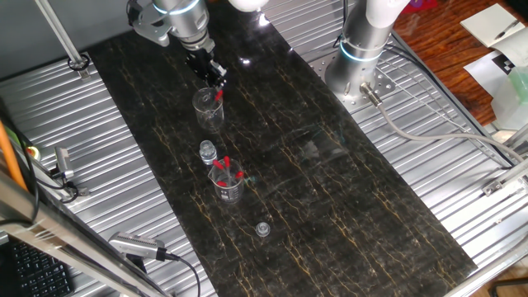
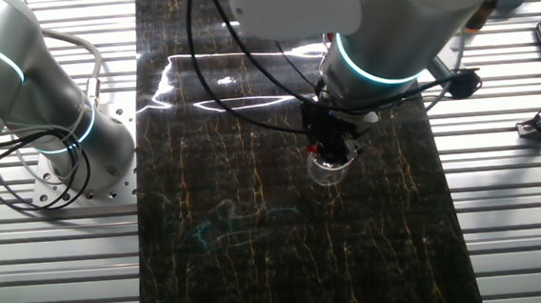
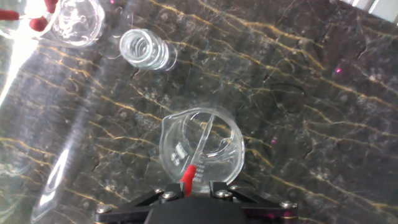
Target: Transfer liquid using a dropper
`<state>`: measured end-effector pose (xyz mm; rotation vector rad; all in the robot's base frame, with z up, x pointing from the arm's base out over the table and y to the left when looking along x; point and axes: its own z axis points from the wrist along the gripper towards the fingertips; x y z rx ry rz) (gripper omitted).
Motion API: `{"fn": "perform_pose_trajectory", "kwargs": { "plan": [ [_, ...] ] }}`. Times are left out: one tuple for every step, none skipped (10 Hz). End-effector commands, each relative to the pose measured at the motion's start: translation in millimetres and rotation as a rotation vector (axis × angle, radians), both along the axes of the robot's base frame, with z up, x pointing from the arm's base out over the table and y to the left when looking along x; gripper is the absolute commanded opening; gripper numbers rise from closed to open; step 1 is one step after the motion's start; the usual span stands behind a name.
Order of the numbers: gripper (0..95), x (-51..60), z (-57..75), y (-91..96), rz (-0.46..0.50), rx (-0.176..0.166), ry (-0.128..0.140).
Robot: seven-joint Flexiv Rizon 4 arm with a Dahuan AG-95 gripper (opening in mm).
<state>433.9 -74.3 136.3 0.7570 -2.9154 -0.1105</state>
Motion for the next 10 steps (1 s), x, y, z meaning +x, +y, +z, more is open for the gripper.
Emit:
{"fn": "perform_pose_trajectory", "kwargs": {
  "plan": [
    [19.0,-1.6,-1.5,1.7,-0.016,-0.002,0.004],
    [19.0,-2.7,-2.4,2.8,-0.021,-0.002,0.003],
    [19.0,-3.4,-3.8,4.4,-0.026,-0.002,0.001],
    [19.0,-4.1,-6.0,7.0,-0.030,-0.002,-0.001],
    [19.0,-3.8,-6.8,7.7,-0.030,-0.002,-0.003],
    [19.0,-3.2,-8.0,8.3,-0.027,-0.003,-0.007],
    [19.0,-2.9,-9.7,8.4,-0.023,-0.003,-0.011],
    [19.0,-2.6,-11.4,8.5,-0.022,-0.004,-0.015],
    [19.0,-2.5,-12.7,8.5,-0.022,-0.004,-0.019],
    [19.0,-2.4,-13.8,8.5,-0.020,-0.004,-0.021]
  ]
}}
